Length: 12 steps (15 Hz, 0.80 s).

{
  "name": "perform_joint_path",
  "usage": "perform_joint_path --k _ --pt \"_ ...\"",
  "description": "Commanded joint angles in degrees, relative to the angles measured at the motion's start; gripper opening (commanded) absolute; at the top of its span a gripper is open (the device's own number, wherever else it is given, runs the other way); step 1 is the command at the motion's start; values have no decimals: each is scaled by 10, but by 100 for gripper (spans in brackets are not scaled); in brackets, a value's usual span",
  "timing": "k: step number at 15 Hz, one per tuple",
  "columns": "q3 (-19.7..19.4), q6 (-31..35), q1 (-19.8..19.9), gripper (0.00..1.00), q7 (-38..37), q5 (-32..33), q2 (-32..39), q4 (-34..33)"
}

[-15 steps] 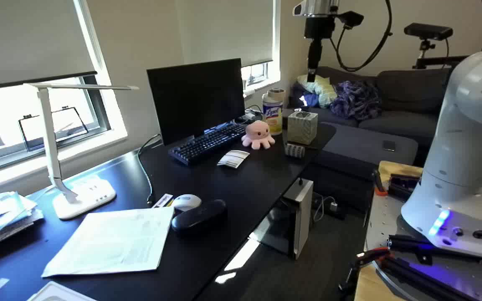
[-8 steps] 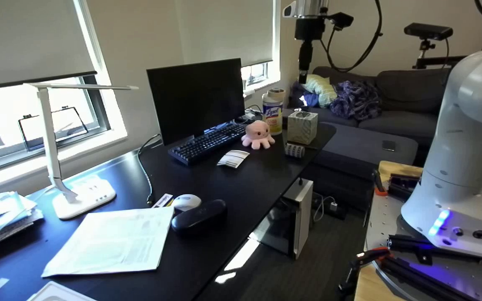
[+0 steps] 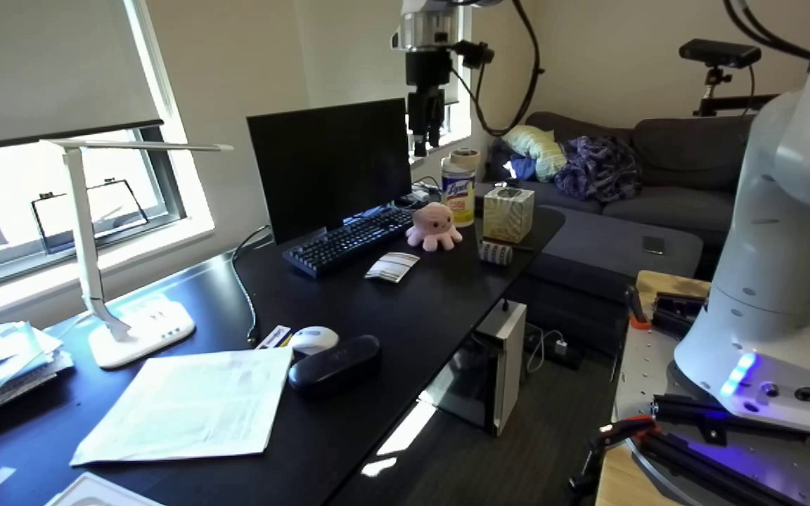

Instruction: Move the white mouse next to the coloured box

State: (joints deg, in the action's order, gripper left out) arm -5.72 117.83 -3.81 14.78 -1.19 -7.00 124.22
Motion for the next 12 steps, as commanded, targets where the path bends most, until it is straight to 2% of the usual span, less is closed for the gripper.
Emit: perform_joint_path --k 1,6,7,9,12 --pt "34 -7 6 100 -25 11 147 -135" --pt "80 -30 -3 100 5 18 306 -290" --pt "76 -4 8 100 -11 14 254 -223" --pt "83 -3 6 100 -12 14 282 -242" --pt "81 -4 11 100 -11 13 273 -241"
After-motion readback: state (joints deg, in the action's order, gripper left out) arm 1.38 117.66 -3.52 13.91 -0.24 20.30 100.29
